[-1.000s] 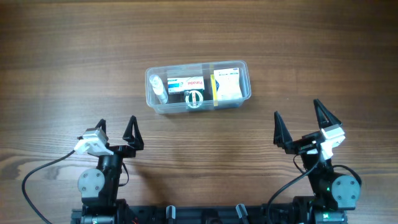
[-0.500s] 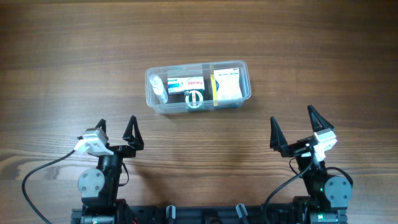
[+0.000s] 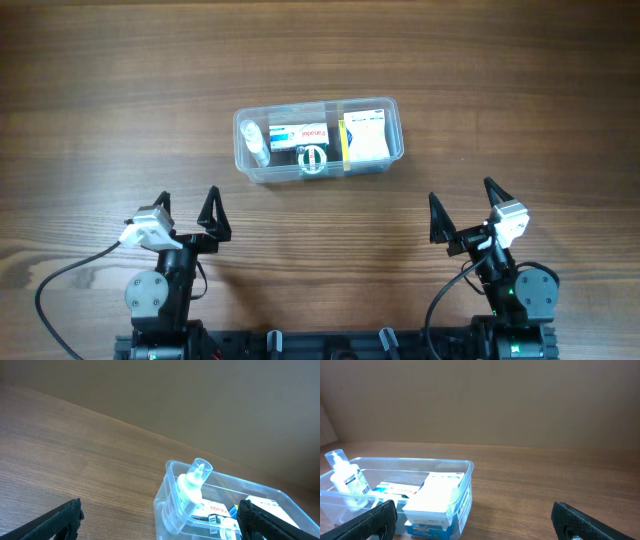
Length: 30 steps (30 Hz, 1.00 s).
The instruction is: Pack container
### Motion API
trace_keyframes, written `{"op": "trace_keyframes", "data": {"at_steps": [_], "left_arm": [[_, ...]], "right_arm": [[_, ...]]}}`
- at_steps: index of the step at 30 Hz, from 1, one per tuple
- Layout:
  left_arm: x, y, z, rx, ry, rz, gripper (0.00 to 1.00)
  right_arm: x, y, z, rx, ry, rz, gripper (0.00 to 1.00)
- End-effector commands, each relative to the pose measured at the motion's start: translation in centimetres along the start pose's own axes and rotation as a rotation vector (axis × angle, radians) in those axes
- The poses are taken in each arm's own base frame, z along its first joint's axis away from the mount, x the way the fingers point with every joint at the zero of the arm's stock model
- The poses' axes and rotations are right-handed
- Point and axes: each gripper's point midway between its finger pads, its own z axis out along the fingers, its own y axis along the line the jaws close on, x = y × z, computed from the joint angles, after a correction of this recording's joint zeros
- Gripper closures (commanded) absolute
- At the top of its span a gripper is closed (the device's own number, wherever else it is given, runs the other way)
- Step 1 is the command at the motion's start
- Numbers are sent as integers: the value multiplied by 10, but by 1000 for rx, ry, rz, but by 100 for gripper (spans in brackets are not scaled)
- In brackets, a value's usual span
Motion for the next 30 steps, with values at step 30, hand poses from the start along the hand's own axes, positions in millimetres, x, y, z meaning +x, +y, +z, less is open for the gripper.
{"op": "trace_keyframes", "data": {"at_steps": [30], "left_arm": [[0, 4, 0, -19, -8, 8, 0]], "right_arm": [[-2, -1, 0, 11, -9, -8, 0]]}}
